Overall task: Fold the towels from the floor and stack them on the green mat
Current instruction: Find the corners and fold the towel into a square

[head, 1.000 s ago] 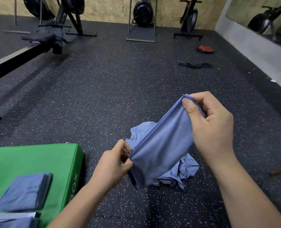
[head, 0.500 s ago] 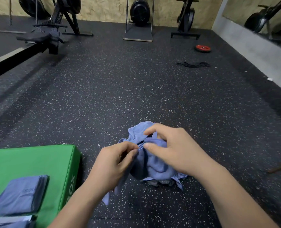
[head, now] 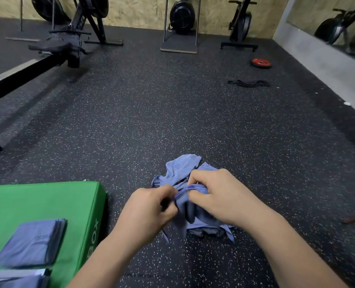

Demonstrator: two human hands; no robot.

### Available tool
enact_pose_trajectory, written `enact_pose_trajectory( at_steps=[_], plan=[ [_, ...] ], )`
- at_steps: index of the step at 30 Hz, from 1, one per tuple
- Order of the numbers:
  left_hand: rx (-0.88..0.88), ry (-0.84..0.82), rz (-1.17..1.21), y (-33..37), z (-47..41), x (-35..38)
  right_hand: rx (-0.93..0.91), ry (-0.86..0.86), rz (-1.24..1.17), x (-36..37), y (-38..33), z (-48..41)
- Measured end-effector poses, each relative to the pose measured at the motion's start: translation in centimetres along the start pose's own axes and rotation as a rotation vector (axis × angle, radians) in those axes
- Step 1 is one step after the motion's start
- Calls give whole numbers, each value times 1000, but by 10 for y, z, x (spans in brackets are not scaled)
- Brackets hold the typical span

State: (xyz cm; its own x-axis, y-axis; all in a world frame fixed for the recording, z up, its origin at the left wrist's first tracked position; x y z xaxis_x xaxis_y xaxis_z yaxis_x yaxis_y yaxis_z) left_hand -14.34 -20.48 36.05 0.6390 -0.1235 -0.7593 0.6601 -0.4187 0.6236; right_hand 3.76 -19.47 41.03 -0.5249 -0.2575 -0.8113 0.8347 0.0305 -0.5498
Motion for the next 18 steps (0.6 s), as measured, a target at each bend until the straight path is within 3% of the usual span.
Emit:
enact_pose_trajectory(
  at_steps=[8,14,18],
  plan=[
    [-69,-27,-142,-25,-3,-11,72,261,-54,-41,17,5],
    [-110,-28,21,-38,-3,-22,163,514,-87,-72,35,12],
    [-104,63,103,-38,-2,-32,204,584,-80,-78,43,12]
  ],
)
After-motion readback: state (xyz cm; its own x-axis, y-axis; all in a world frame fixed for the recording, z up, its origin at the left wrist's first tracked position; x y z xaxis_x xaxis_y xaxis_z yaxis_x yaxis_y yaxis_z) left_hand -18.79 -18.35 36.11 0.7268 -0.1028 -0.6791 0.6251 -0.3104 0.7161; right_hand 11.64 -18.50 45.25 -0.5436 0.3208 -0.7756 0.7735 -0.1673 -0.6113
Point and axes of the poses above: each hand's wrist, its own z-axis away from the middle knuckle, its own x-axis out of the palm, y = z × x, the point moved 6 cm from there along -z, towards the middle knuckle, and after that the axes turned 9 degrees about x, right-handed, at the moved point
